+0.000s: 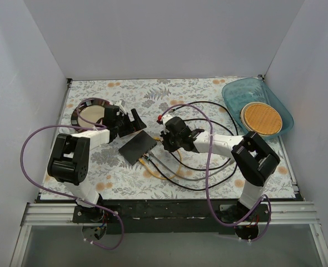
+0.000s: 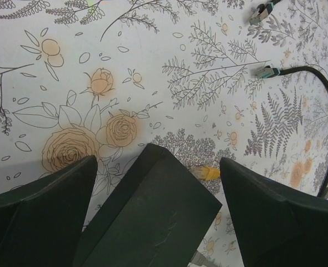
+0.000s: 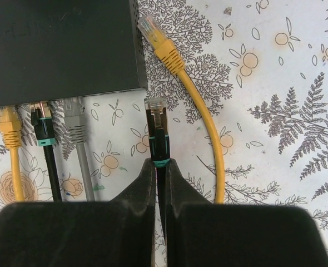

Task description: Insert the plug into the switch port

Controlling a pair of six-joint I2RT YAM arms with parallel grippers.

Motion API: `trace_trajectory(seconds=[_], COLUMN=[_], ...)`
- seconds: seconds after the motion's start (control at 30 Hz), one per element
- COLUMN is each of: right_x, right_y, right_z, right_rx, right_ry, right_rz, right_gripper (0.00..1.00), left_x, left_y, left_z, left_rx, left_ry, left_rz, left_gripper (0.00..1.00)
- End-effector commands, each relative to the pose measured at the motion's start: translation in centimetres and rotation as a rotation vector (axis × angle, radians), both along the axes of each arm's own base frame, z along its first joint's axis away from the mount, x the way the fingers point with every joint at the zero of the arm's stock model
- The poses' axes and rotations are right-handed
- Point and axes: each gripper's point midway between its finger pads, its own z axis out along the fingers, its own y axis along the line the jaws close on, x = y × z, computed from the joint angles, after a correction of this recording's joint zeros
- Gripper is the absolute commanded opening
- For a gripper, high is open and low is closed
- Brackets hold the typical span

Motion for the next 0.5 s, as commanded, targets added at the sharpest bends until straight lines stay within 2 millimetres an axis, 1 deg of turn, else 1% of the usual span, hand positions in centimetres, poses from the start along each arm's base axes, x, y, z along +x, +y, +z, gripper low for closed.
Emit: trace_trajectory(seconds=[0.0, 0.17, 0.3, 0.37, 0.47], right_x=[0.8, 0.5, 0.2, -0.2, -0.7], right_y=[1.0, 1.2, 1.7, 2.3, 2.7], right_z=[0.4, -1.1, -1.2, -0.9, -1.1], right_rx=[0.015, -0.001, -0.017, -0.022, -0.050], right_ry=[-0.010, 0.023, 0.023, 0.011, 0.008], right_rz=[-0.006, 0.000, 0.012, 0.023, 0.028], right_gripper=[0.01, 0.01, 0.01, 0.01, 0.01], left_x=[0.8, 0.6, 0.4, 0.4, 0.3], left_y=[0.0, 0.2, 0.3, 0.3, 0.1], left_z=[0.6, -0.5, -1.1, -1.3, -1.4], left_rx=[0.019, 0.040, 0.051, 0.049, 0.040], left_ry=[-0.019, 0.005, 0.019, 0.025, 0.030], left_rz=[-0.022, -0.025, -0.030, -0.034, -0.044], left_gripper=[0.90, 0.88, 0.86, 0.85, 0.84])
